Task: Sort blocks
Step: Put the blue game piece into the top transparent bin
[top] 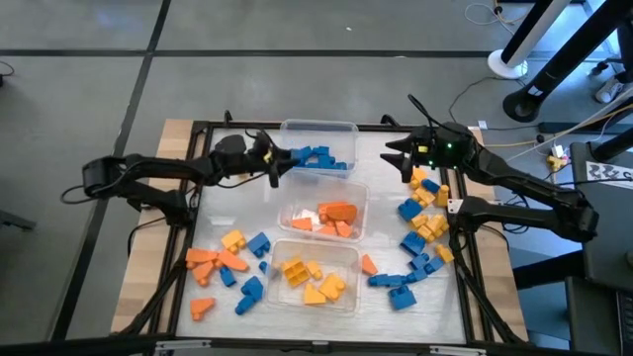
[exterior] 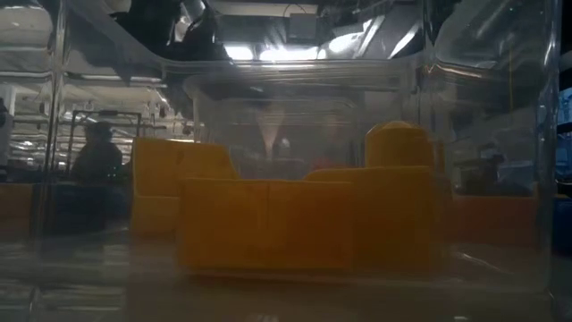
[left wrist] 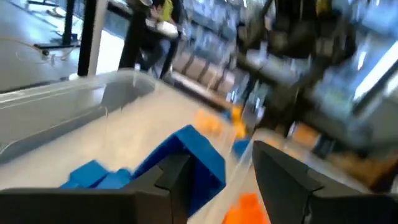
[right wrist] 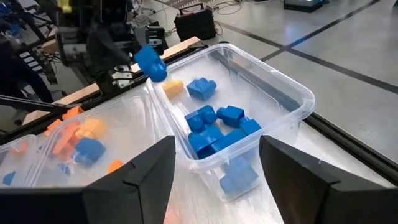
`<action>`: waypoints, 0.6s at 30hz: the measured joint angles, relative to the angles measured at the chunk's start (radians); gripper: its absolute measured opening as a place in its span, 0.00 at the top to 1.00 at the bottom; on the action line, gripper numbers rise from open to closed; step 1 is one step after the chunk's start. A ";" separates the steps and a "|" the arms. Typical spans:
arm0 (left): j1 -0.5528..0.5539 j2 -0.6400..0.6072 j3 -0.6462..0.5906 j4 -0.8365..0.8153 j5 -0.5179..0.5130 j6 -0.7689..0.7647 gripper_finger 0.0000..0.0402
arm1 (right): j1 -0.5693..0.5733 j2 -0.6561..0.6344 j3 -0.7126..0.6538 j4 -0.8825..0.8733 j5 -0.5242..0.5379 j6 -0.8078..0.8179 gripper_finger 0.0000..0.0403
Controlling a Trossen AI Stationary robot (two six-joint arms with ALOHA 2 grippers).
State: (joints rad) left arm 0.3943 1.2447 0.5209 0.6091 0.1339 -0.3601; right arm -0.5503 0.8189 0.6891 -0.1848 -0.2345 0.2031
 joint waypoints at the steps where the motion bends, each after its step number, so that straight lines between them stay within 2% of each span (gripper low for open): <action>1: 0.000 -0.007 0.012 -0.055 0.004 0.047 0.63 | 0.000 0.000 0.000 -0.001 -0.001 0.000 0.42; 5: 0.006 -0.014 0.051 -0.207 -0.005 0.161 0.63 | 0.000 0.001 0.000 -0.001 -0.001 0.000 0.42; 10: 0.038 -0.015 0.069 -0.251 -0.071 0.126 0.63 | 0.000 0.001 0.000 -0.062 -0.008 0.000 0.42; 12: 0.054 -0.015 0.068 -0.266 -0.078 0.046 0.63 | 0.000 0.001 0.000 -0.133 -0.012 0.006 0.42; 15: 0.065 -0.015 0.068 -0.263 -0.056 -0.155 0.63 | 0.000 0.001 0.000 -0.259 -0.012 0.033 0.42; 18: 0.065 -0.015 0.068 -0.273 -0.020 -0.202 0.63 | 0.000 0.001 0.000 -0.369 -0.010 0.033 0.42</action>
State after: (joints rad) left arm 0.4591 1.2301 0.5892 0.3361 0.1138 -0.5623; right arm -0.5503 0.8200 0.6891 -0.5542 -0.2445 0.2362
